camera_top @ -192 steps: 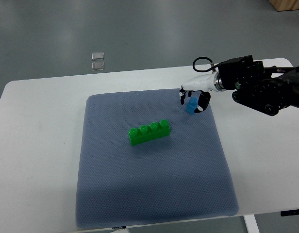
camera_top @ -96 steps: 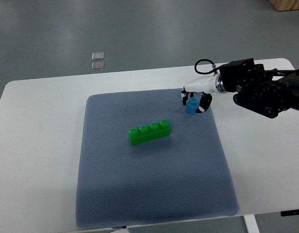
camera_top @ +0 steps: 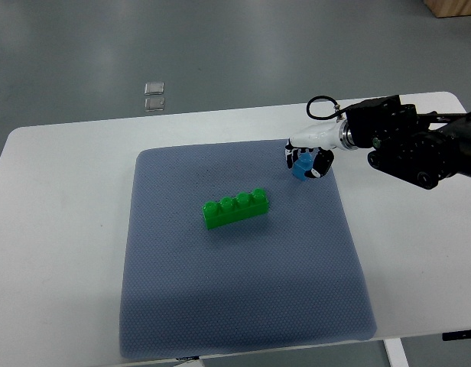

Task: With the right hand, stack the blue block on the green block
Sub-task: 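Lift the blue block and carry it above the green block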

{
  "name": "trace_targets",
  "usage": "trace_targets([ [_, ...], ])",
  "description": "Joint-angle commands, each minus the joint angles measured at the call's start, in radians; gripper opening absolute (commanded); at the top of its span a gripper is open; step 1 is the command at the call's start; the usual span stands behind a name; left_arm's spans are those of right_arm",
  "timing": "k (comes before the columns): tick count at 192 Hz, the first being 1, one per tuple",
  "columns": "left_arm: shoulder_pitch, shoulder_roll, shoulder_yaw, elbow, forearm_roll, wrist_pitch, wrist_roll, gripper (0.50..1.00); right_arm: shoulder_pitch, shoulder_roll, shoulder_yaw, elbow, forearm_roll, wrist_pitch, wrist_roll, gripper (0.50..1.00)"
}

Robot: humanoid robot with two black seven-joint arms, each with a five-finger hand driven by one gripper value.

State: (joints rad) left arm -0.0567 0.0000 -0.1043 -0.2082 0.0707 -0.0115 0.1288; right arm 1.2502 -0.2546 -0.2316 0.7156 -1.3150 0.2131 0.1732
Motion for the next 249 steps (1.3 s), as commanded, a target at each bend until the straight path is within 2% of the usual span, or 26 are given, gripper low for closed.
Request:
trace_targets([
  [1, 0.000, 0.000, 0.000, 0.001, 0.000, 0.001, 0.000, 1.000, 0.000, 0.000, -0.005, -0.001, -0.007, -0.001, 0.005, 0.654],
  [28, 0.000, 0.000, 0.000, 0.001, 0.000, 0.001, 0.000, 1.000, 0.000, 0.000, -0.008, -0.001, -0.010, -0.004, 0.008, 0.599],
  [49, 0.000, 0.000, -0.001, 0.001, 0.000, 0.001, 0.000, 1.000, 0.000, -0.002, -0.008, -0.001, -0.010, -0.004, 0.009, 0.580],
  [99, 0.000, 0.000, -0.001, 0.001, 0.000, 0.001, 0.000, 1.000, 0.014, -0.002, -0.003, 0.004, -0.009, -0.004, 0.015, 0.580],
  [148, 0.000, 0.000, -0.001, 0.004, 0.000, 0.001, 0.000, 1.000, 0.132, -0.015, 0.005, 0.081, 0.014, 0.020, 0.014, 0.580],
  [149, 0.000, 0.000, -0.001, 0.003, 0.000, 0.001, 0.000, 1.000, 0.174, -0.023, 0.006, 0.105, 0.029, 0.047, 0.009, 0.580],
  [167, 0.002, 0.000, -0.001, 0.003, 0.000, 0.001, 0.000, 1.000, 0.230, -0.046, 0.008, 0.160, 0.083, 0.091, -0.001, 0.580],
  [216, 0.000, 0.000, -0.001, 0.003, 0.000, 0.001, 0.002, 1.000, 0.402, -0.112, 0.005, 0.378, 0.339, 0.177, -0.112, 0.580],
  [227, 0.000, 0.000, -0.001, 0.003, 0.000, 0.001, 0.002, 1.000, 0.402, -0.112, 0.005, 0.378, 0.339, 0.177, -0.112, 0.580],
  [229, 0.001, 0.000, -0.001, 0.003, 0.000, 0.001, 0.000, 1.000, 0.428, -0.112, 0.000, 0.426, 0.425, 0.184, -0.152, 0.578],
  [237, 0.000, 0.000, -0.001, 0.003, 0.000, 0.001, 0.000, 1.000, 0.436, -0.112, -0.003, 0.453, 0.474, 0.181, -0.179, 0.578],
  [247, 0.000, 0.000, -0.001, 0.003, 0.000, 0.001, 0.000, 1.000, 0.436, -0.112, -0.003, 0.453, 0.474, 0.181, -0.179, 0.578],
  [248, 0.000, 0.000, -0.001, 0.003, 0.000, 0.001, 0.000, 1.000, 0.437, -0.106, -0.006, 0.487, 0.514, 0.171, -0.211, 0.574],
  [249, 0.000, 0.000, -0.001, 0.003, 0.000, 0.001, 0.000, 1.000, 0.437, -0.106, -0.006, 0.487, 0.514, 0.170, -0.212, 0.574],
])
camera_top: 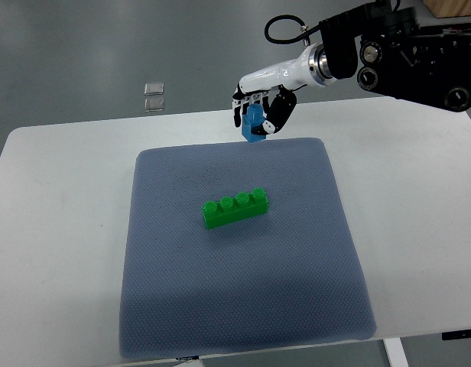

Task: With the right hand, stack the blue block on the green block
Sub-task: 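Lift the blue block and carry it above the green block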

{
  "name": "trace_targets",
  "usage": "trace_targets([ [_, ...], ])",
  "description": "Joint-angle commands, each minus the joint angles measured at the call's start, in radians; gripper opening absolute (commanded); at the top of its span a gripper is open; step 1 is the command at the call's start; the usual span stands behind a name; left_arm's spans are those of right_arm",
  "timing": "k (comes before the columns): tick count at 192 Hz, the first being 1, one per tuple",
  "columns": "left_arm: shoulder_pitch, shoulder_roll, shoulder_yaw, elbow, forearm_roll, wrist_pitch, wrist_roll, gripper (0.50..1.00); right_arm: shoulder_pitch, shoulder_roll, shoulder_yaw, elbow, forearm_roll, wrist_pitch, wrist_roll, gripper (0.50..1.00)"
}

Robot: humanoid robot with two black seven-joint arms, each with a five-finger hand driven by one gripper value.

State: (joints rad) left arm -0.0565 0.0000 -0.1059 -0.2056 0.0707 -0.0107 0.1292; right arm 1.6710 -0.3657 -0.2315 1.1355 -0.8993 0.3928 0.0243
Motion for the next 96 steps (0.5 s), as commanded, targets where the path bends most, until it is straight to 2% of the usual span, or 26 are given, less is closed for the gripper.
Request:
trace_targets([
  [1, 0.001, 0.000, 0.000, 0.000, 0.000, 0.000, 0.000, 1.000, 0.016, 0.007, -0.006, 0.073, 0.103, -0.012, -0.069, 0.574],
  [11, 0.001, 0.000, 0.000, 0.000, 0.000, 0.000, 0.000, 1.000, 0.016, 0.014, -0.015, 0.089, 0.114, -0.032, -0.083, 0.574],
  [30, 0.000, 0.000, 0.000, 0.000, 0.000, 0.000, 0.001, 1.000, 0.007, 0.036, -0.038, 0.109, 0.142, -0.118, -0.092, 0.574],
  [53, 0.000, 0.000, 0.000, 0.002, 0.000, 0.000, 0.001, 1.000, -0.030, 0.080, -0.045, 0.110, 0.174, -0.227, -0.147, 0.578],
  [96, 0.000, 0.000, 0.000, 0.002, 0.000, 0.000, 0.000, 1.000, -0.083, 0.108, -0.046, 0.112, 0.177, -0.298, -0.202, 0.576],
])
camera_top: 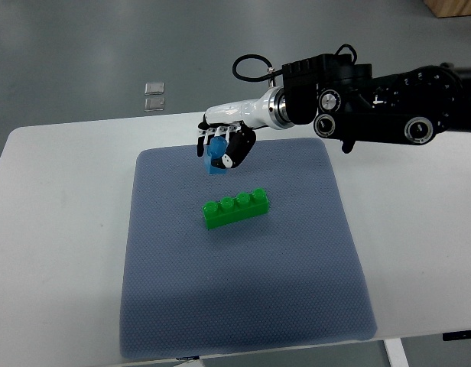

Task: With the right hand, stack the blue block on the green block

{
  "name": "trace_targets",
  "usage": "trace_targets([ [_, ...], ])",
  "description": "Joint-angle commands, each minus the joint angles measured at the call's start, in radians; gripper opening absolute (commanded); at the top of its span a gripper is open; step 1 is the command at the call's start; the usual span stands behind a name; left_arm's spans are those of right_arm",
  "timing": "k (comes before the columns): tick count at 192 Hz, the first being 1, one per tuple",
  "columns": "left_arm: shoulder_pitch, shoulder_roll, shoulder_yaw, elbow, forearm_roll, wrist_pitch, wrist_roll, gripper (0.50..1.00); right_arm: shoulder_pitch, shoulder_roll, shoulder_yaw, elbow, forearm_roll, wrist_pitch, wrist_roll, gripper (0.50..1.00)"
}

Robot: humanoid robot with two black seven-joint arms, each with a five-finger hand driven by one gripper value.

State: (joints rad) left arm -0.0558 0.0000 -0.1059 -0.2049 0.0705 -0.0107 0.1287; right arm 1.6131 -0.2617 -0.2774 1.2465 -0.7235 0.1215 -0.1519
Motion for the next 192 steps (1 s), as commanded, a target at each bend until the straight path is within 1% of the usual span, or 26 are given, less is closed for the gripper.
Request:
trace_targets([
  [1, -0.001, 0.000, 0.000, 0.001, 0.000, 0.000, 0.000, 1.000, -0.025, 0.004, 0.000, 0.001, 0.001, -0.026, -0.026, 0.576],
  [27, 0.001, 0.000, 0.000, 0.001, 0.000, 0.000, 0.000, 1.000, -0.058, 0.001, 0.000, 0.016, 0.001, -0.037, -0.032, 0.572],
  [36, 0.001, 0.000, 0.002, 0.001, 0.000, 0.000, 0.000, 1.000, -0.065, -0.002, 0.000, 0.019, 0.001, -0.042, -0.044, 0.572],
  [62, -0.001, 0.000, 0.002, 0.002, 0.000, 0.000, 0.000, 1.000, -0.114, -0.014, 0.000, 0.027, -0.001, -0.082, -0.051, 0.572],
  [76, 0.001, 0.000, 0.002, 0.001, 0.000, 0.000, 0.002, 1.000, -0.121, -0.016, 0.000, 0.027, -0.002, -0.085, -0.052, 0.572],
  [79, 0.001, 0.000, 0.002, 0.001, 0.000, 0.000, 0.002, 1.000, -0.134, -0.019, 0.000, 0.027, -0.008, -0.097, -0.052, 0.572],
  [94, 0.001, 0.000, 0.002, 0.001, 0.000, 0.000, 0.002, 1.000, -0.140, -0.022, 0.000, 0.027, -0.010, -0.106, -0.052, 0.572],
  [192, 0.001, 0.000, 0.003, 0.002, 0.000, 0.000, 0.002, 1.000, -0.193, -0.021, 0.000, 0.024, -0.047, -0.132, -0.052, 0.572],
])
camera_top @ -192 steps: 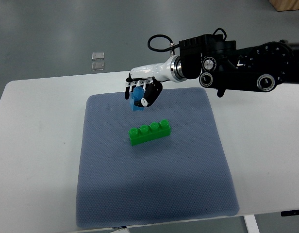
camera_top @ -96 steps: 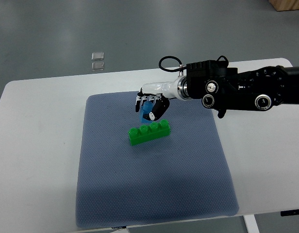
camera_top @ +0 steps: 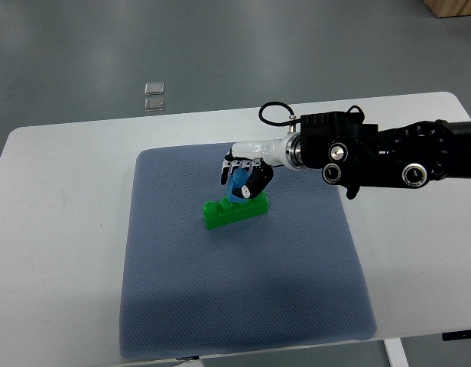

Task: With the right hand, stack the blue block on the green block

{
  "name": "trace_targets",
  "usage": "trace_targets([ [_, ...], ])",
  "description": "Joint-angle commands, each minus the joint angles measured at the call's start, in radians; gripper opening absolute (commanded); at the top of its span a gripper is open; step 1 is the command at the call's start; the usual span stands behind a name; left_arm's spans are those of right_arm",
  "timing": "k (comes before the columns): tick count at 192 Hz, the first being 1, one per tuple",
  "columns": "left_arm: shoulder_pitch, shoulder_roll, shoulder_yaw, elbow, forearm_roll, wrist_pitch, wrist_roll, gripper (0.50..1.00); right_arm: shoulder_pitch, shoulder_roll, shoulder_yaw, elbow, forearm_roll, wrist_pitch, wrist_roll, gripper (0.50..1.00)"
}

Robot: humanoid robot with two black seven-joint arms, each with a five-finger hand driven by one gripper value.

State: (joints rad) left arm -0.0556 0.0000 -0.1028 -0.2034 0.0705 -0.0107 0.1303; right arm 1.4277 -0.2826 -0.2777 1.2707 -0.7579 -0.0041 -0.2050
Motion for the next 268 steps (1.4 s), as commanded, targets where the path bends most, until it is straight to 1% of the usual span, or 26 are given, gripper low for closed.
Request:
trace_targets([
  [1, 0.000, 0.000, 0.000, 0.001, 0.000, 0.000, 0.000, 1.000, -0.009, -0.001, 0.000, -0.001, -0.014, -0.007, 0.001, 0.572],
  [81, -0.001, 0.000, 0.000, 0.001, 0.000, 0.000, 0.000, 1.000, -0.030, 0.000, 0.000, -0.008, -0.067, -0.010, 0.006, 0.572],
  [159, 0.000, 0.000, 0.000, 0.002, 0.000, 0.000, 0.000, 1.000, -0.049, 0.000, 0.002, -0.013, -0.097, -0.045, 0.012, 0.572],
  [216, 0.000, 0.000, -0.001, 0.018, 0.000, 0.000, 0.000, 1.000, -0.067, -0.001, 0.005, -0.013, -0.129, -0.065, 0.038, 0.572],
  [268, 0.000, 0.000, -0.001, 0.018, 0.000, 0.000, 0.000, 1.000, -0.075, -0.004, 0.014, -0.013, -0.132, -0.071, 0.047, 0.572],
])
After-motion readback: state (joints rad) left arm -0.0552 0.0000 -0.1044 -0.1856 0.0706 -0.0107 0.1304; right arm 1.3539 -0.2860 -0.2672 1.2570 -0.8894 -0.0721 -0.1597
